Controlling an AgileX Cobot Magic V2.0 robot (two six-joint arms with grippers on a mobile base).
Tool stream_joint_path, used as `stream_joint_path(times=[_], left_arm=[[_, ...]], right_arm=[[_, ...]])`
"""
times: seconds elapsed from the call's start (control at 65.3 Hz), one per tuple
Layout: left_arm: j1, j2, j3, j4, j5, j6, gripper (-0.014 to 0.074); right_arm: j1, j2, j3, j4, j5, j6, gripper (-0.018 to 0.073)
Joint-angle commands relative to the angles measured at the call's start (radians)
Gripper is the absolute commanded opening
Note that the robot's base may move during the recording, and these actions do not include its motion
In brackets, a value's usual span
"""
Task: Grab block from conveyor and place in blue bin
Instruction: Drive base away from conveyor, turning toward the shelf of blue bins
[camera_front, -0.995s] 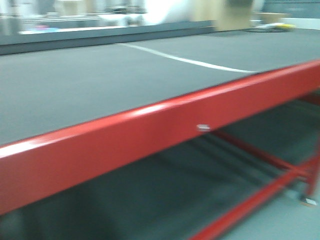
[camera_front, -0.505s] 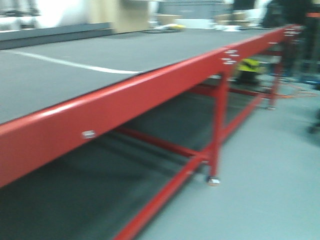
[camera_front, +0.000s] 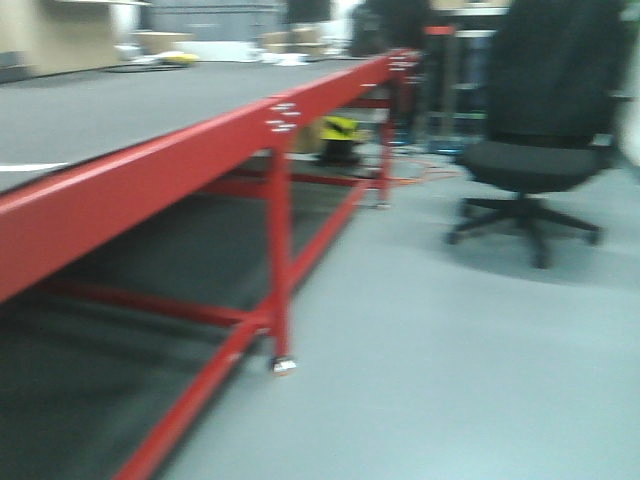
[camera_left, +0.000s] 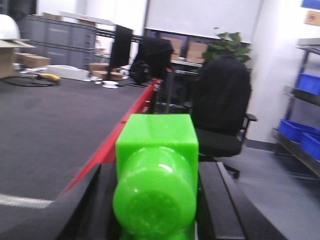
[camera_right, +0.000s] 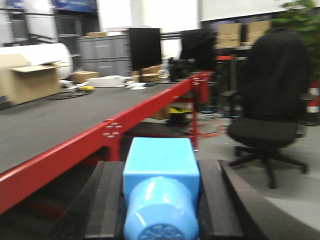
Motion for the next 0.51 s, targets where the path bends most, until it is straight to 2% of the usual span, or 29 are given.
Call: stream_joint_path(times=[0.0,0.49], left_arm=[[-0.003,-0.006,-0.001,0.003,-0.017,0.001,-0.0111],[-0.003,-0.006,-0.001,0.003,-0.017,0.001,-0.0111]], right_arm=[[-0.001,-0.004,0.000,-0.003,-0.013,-0.003,-0.0160],[-0.001,-0.004,0.000,-0.003,-0.013,-0.003,-0.0160]])
